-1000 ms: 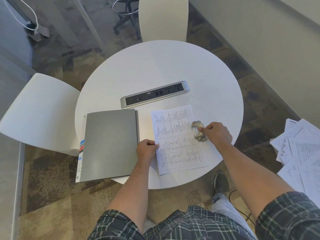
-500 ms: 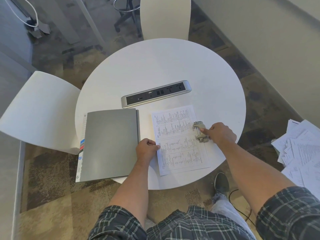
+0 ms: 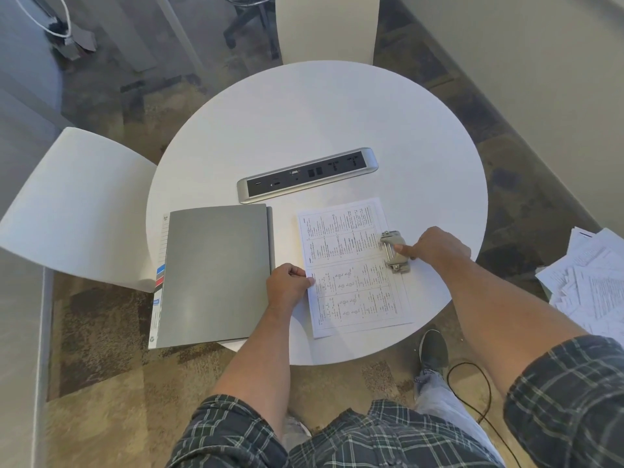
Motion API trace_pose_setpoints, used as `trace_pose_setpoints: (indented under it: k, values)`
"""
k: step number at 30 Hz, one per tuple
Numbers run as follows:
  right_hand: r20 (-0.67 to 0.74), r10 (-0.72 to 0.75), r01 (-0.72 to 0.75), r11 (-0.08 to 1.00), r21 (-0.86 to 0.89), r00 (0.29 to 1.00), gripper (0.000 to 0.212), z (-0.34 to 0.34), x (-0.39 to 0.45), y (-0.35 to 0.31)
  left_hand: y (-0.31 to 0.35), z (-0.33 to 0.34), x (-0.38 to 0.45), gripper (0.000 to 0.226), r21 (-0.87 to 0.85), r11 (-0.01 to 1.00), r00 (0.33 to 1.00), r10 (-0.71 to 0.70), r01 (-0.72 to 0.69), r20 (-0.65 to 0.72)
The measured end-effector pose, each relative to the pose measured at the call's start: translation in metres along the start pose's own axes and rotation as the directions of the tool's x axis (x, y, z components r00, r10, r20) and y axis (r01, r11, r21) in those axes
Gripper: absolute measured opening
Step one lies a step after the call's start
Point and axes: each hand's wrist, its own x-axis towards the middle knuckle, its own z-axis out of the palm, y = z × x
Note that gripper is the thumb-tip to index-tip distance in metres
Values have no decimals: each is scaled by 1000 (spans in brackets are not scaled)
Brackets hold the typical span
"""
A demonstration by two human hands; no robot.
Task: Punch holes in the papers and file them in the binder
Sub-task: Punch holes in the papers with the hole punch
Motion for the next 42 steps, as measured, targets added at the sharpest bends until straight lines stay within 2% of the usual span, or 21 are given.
trace_pose_setpoints:
  k: [6,11,16,21,24,28,32,42]
  values:
    - [-6,-24,23,977,-210,1000,59,-11,1,-17,2,-1,-1,20,11,1000,1000,-6,6,4]
    - [-27,-38,31,974,-224,999,54,-5,1,-20,2,-1,1,22,6,1000,1000,-21,21,0]
    - [-20,6,-7,998,-67,1000,61,-3,4,-5,3,-1,0,20,5,1000,1000,-15,15,7]
    - [-86,-12,8,999,-49,996,60,0,1,-6,1,1,-1,21,-8,1000,1000,-13,13,-2]
    - [-90,-30,33,999,42,995,53,7,-4,-1,1,1,-1,21,-6,1000,1000,-14,13,-5]
    - [-178,-139,156,984,82,974,37,20,-11,2,3,1,-1,24,8,1000,1000,-12,12,-1]
    - [-147,-77,110,968,228,986,26,17,-8,7,4,1,-3,22,6,1000,1000,-9,9,-7]
    - [-296,58,8,976,216,953,27,-24,24,38,3,2,-3,21,9,1000,1000,-3,3,-10]
